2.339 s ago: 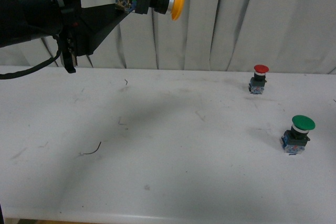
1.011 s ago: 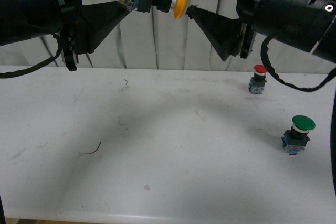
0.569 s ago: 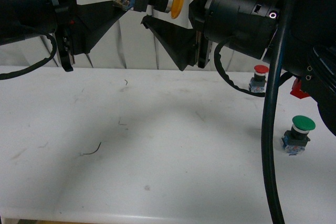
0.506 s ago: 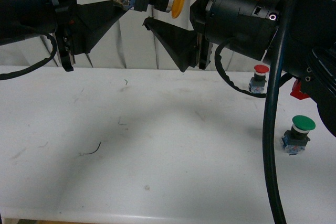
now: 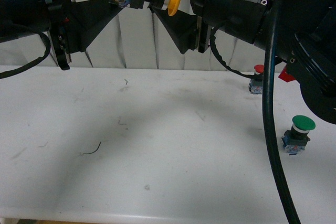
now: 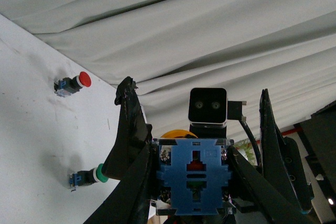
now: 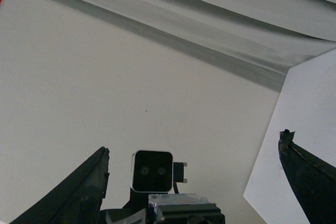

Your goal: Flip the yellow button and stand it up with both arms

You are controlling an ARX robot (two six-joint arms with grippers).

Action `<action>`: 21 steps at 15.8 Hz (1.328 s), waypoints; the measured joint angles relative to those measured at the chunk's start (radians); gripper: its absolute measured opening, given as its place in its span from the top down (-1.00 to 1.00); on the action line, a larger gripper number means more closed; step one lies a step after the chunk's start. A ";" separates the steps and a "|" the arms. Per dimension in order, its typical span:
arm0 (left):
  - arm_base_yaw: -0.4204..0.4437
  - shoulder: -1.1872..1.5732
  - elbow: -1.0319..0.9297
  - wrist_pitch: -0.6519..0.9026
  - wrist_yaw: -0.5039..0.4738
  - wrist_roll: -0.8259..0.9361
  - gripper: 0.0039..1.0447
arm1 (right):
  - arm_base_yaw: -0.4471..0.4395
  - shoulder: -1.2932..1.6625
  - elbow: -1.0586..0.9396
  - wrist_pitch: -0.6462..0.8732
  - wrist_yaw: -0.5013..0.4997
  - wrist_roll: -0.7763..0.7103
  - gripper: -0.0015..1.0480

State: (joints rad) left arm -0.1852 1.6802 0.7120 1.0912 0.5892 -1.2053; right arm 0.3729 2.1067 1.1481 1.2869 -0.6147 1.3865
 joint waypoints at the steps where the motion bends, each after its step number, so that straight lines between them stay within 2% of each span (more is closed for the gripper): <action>1: 0.000 0.000 -0.002 0.005 0.005 0.000 0.34 | 0.000 0.002 0.005 0.000 0.001 0.000 -0.87; 3: 0.001 0.000 -0.007 0.013 0.011 -0.003 0.35 | 0.000 0.014 0.023 -0.001 0.018 0.001 -0.86; 6: 0.004 0.000 -0.008 0.014 0.014 -0.003 0.35 | 0.007 0.019 0.028 -0.002 0.021 0.000 -0.29; 8: 0.004 0.000 -0.008 0.019 0.016 -0.006 0.35 | 0.009 0.019 0.037 -0.002 0.027 -0.004 0.20; 10: 0.004 -0.002 -0.008 0.023 0.021 -0.013 0.35 | 0.013 0.019 0.037 -0.007 0.031 -0.018 0.49; 16: 0.002 -0.003 -0.008 0.018 0.013 -0.019 0.35 | 0.011 0.019 0.036 -0.007 0.034 -0.034 0.49; 17: 0.000 -0.003 -0.010 0.018 0.006 -0.021 0.10 | 0.006 0.019 0.034 -0.007 0.034 -0.033 0.50; 21: 0.006 -0.003 -0.014 0.013 -0.007 -0.025 -0.63 | 0.006 0.019 0.034 -0.003 0.032 -0.034 0.50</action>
State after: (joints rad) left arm -0.1795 1.6775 0.6983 1.1042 0.5819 -1.2304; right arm 0.3786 2.1258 1.1820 1.2835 -0.5831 1.3525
